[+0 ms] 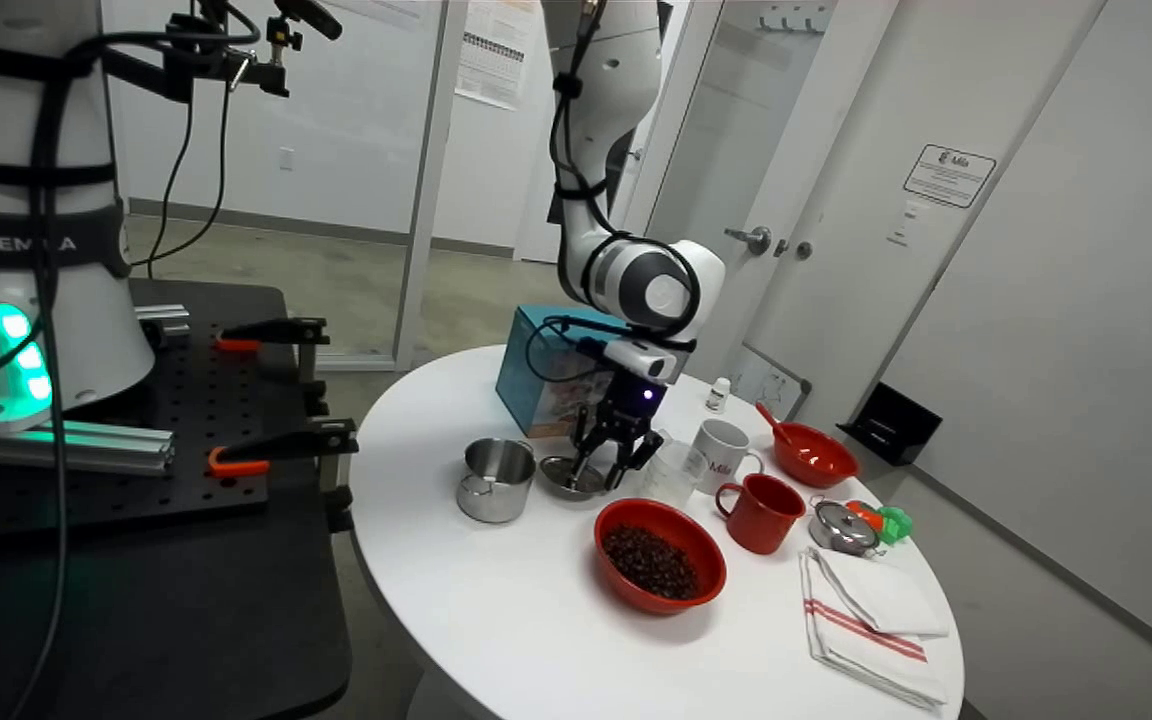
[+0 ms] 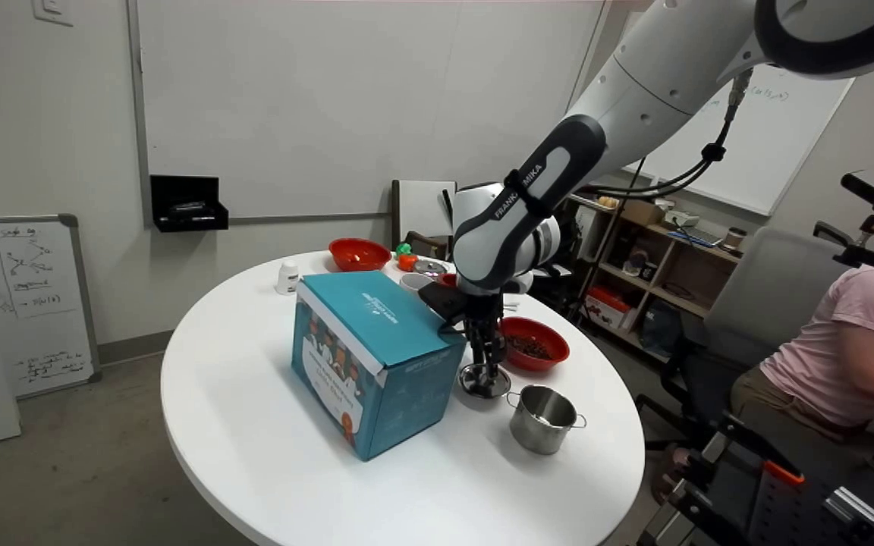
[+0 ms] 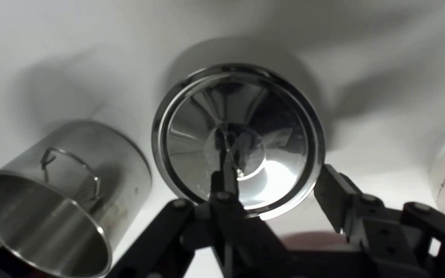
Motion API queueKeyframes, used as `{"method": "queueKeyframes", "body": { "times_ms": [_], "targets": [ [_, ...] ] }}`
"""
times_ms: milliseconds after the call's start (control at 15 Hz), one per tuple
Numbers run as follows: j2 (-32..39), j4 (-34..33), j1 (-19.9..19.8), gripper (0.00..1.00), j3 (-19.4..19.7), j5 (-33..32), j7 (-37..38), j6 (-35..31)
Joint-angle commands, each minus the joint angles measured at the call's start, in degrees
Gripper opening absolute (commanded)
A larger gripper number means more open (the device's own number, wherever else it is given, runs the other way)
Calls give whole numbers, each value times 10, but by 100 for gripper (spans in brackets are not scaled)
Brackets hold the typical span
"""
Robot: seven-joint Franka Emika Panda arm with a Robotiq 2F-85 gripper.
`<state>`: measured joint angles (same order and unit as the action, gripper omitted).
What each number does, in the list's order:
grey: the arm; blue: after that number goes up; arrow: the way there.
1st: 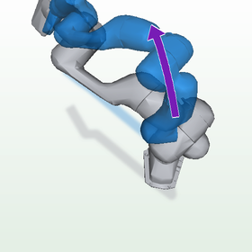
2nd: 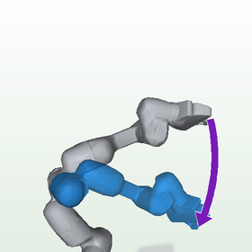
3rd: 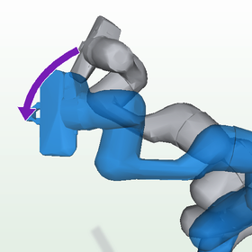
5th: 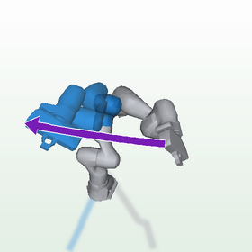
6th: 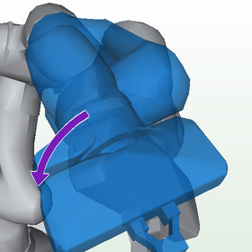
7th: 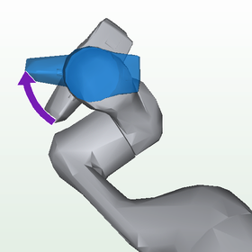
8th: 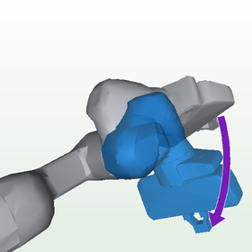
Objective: Remove the lid from the silver pot.
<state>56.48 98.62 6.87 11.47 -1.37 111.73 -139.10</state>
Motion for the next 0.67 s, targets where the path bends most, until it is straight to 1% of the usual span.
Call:
{"method": "queueKeyframes", "body": {
  "times_ms": [0, 67, 133, 200, 267, 400, 467, 600],
  "targets": [
    [18, -15, -9, 28, -6, 21, -1, -34],
    [19, -16, -8, 29, -5, 23, -1, -38],
    [19, -16, -8, 68, -5, 25, -2, -41],
    [20, -15, -7, 77, -4, 26, -2, -44],
    [19, -15, -7, 79, -4, 27, -3, -46],
    [19, -13, -6, 93, -2, 26, -3, -50],
    [18, -12, -5, 98, -2, 27, -4, -52],
    [17, -10, -4, 100, -1, 26, -3, -54]
  ]
}}
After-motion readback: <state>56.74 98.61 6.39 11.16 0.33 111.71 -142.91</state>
